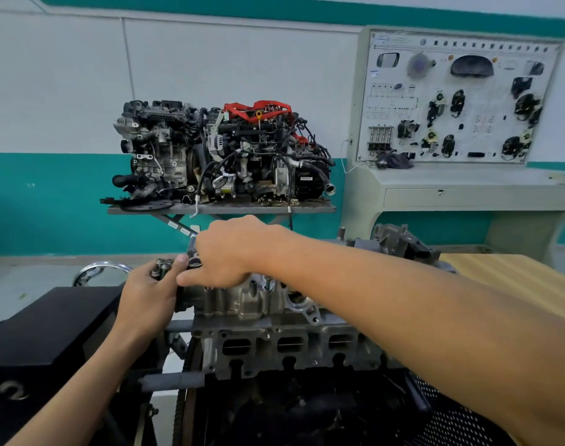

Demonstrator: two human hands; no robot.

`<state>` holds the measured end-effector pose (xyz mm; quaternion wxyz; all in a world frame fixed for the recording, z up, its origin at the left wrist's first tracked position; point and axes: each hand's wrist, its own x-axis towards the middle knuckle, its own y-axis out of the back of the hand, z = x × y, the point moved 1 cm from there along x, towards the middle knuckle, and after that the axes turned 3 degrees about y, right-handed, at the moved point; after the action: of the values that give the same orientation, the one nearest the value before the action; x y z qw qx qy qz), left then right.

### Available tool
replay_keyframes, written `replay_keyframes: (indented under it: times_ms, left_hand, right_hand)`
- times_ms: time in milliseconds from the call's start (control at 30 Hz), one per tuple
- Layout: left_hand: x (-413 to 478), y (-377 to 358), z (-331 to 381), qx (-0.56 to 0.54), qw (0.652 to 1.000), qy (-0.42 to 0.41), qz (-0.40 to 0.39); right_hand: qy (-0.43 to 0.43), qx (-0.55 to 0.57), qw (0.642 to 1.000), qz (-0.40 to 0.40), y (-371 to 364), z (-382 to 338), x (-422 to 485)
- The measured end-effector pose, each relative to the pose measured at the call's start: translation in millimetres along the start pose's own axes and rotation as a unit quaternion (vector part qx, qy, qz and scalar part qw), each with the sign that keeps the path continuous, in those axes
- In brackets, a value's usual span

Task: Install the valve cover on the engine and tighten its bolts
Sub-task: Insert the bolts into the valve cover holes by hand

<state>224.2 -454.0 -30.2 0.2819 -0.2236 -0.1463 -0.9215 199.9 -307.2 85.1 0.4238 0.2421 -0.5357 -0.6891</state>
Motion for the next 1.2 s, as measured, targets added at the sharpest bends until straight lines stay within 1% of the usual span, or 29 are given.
replay_keyframes:
  times_ms: [67,133,200,300,367,433,567,633,733,800,867,967,1067,1133,1200]
  left_hand:
    - [-1,-1,-2,-0.010,1.000,0.009,-0.002]
    - [-3,-4,-4,-0.017,1.000,0.020,0.012]
    - [-7,-7,-7,-0.006,0.998,0.021,0.052]
    - [-15,-15,-9,0.032,0.990,0.017,0.133]
    - [-16,-20,-5,0.051,0.985,0.024,0.161]
    - [-12,-19,0,0.050,0.986,0.039,0.153]
    - [-3,-10,2,0.066,0.992,0.028,0.102]
    - [-2,-11,2,0.063,0.992,0.041,0.101]
    - [-1,-15,3,0.014,0.992,0.058,0.108]
    - [2,-15,3,-0.013,0.992,0.062,0.105]
    - [1,-15,1,-0.014,0.993,0.059,0.097]
    - [-2,-14,0,-0.011,0.993,0.072,0.094]
    - [-1,-14,-1,-0.034,0.993,0.070,0.083]
    - [0,-13,-1,-0.047,0.994,0.065,0.073]
    - [1,-13,-3,-0.051,0.993,0.066,0.079]
  right_hand:
    - [0.028,0.011,0.999,-0.013,6,0,-2]
    - [0.043,0.016,0.998,-0.031,8,0,-4]
    - [0.045,0.020,0.998,-0.034,9,1,-5]
    - [0.047,0.029,0.998,-0.021,6,1,-6]
    - [0.045,0.031,0.998,-0.014,4,3,-8]
    - [0.047,0.028,0.998,-0.013,3,4,-9]
    - [0.063,0.029,0.997,-0.025,2,7,-5]
    - [0.066,0.030,0.997,-0.029,1,7,-2]
    - [0.067,0.031,0.997,-0.029,-3,8,0]
    - [0.069,0.037,0.997,-0.026,-4,10,0]
    - [0.067,0.043,0.997,-0.023,-7,10,1]
    - [0.047,0.033,0.998,-0.011,-11,8,4]
    - [0.028,0.021,0.999,0.019,-11,9,5]
    - [0.037,0.021,0.998,0.038,-8,12,6]
    - [0.068,0.012,0.997,0.021,-5,13,8]
